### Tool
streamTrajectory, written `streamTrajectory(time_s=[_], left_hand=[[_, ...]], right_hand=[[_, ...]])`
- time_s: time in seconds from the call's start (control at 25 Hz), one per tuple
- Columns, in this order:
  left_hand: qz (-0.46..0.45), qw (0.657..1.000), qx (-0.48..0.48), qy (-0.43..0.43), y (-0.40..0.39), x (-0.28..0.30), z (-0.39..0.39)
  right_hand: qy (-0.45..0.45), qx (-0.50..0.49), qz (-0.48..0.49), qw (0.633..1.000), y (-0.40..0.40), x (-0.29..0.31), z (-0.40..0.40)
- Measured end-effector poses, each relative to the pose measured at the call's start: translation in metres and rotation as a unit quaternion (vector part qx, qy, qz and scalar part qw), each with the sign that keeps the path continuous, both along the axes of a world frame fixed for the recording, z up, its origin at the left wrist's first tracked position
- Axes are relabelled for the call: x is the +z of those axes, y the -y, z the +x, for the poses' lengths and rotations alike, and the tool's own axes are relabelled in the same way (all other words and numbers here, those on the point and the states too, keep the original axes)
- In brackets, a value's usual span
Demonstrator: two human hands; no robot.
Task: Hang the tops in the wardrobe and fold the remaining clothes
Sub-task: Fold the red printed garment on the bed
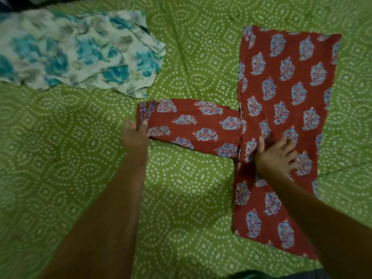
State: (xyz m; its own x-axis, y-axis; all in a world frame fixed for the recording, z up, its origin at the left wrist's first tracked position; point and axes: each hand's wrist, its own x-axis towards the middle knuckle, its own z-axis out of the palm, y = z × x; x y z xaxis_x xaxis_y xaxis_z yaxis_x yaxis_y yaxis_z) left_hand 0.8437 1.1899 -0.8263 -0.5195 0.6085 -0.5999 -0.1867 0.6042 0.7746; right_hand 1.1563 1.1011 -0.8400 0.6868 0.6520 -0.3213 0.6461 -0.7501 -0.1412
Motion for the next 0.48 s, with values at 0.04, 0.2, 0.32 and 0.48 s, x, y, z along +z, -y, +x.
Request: streamTrajectory(time_s=[0.04, 0.2, 0.32, 0.48], left_hand=[[0.008, 1.0, -0.001, -0.005, 0.003, 0.0, -0.01], [-0.101, 0.965, -0.179, -0.164, 0.008, -0.001, -0.018], [-0.161, 0.925, -0.23, -0.257, 0.005, 0.012, -0.007], [-0.049, 0.959, -0.208, -0.185, -0.011, 0.047, 0.019]], right_hand=[[-0.018, 0.053, 0.037, 0.998, -0.005, 0.01, -0.018], [-0.087, 0.377, 0.059, 0.92, -0.031, 0.036, -0.113], [-0.101, 0.497, 0.029, 0.861, -0.044, 0.023, -0.177], [-0.174, 0.396, 0.093, 0.897, -0.071, 0.02, -0.213]])
